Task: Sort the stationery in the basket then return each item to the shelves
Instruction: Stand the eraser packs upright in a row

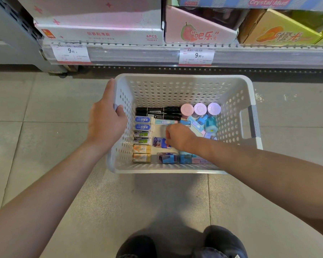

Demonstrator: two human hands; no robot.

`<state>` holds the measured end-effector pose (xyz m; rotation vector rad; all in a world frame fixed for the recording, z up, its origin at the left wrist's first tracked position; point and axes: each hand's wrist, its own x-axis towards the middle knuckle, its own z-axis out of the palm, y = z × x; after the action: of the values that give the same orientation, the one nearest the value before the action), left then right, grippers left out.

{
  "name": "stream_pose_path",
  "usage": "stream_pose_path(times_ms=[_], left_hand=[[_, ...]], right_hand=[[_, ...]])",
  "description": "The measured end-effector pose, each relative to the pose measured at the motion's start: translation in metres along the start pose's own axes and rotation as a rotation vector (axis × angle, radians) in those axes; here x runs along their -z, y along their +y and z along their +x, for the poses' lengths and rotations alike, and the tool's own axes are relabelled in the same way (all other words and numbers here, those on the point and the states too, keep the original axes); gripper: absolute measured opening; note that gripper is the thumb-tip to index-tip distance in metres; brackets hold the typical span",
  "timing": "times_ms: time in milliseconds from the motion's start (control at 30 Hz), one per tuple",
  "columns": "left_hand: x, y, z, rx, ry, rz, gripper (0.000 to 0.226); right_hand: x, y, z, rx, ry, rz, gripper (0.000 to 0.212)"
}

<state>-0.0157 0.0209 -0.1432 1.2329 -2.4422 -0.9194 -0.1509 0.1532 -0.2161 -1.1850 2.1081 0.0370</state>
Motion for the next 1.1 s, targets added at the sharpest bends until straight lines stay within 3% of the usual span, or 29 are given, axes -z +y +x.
stream_pose_path(times_ms=[133, 267, 467, 567, 867, 1033, 1100], left_hand=[[0.000, 0.000, 0.000, 0.003, -0.002, -0.008, 0.063], [0.001, 0.000, 0.000, -0.006, -0.015, -0.016, 0.063], [0.000, -0.001, 0.000, -0.005, -0.031, -0.036, 0.064], [0.001, -0.001, 0.000, 0.001, -0.029, -0.031, 0.064], [0.002, 0.001, 0.000, 0.011, -0.021, -0.021, 0.063], [0.003, 0.003, -0.001, 0.017, -0.030, -0.016, 0.064], [0.003, 0.003, -0.001, 0.018, -0.028, -0.016, 0.064]], right_hand=[[0.008, 0.000, -0.010, 0.088, 0.064, -0.151, 0.023], [0.005, -0.004, -0.018, 0.154, -0.134, -0.116, 0.018], [0.005, -0.010, -0.022, 0.148, -0.295, -0.144, 0.048], [0.002, -0.015, -0.025, 0.156, -0.346, -0.208, 0.038], [-0.001, -0.013, -0.024, 0.067, -0.492, -0.035, 0.030], [0.000, -0.012, -0.019, 0.044, -0.561, -0.034, 0.037], [-0.004, -0.014, -0.016, 0.051, -0.610, -0.065, 0.029]])
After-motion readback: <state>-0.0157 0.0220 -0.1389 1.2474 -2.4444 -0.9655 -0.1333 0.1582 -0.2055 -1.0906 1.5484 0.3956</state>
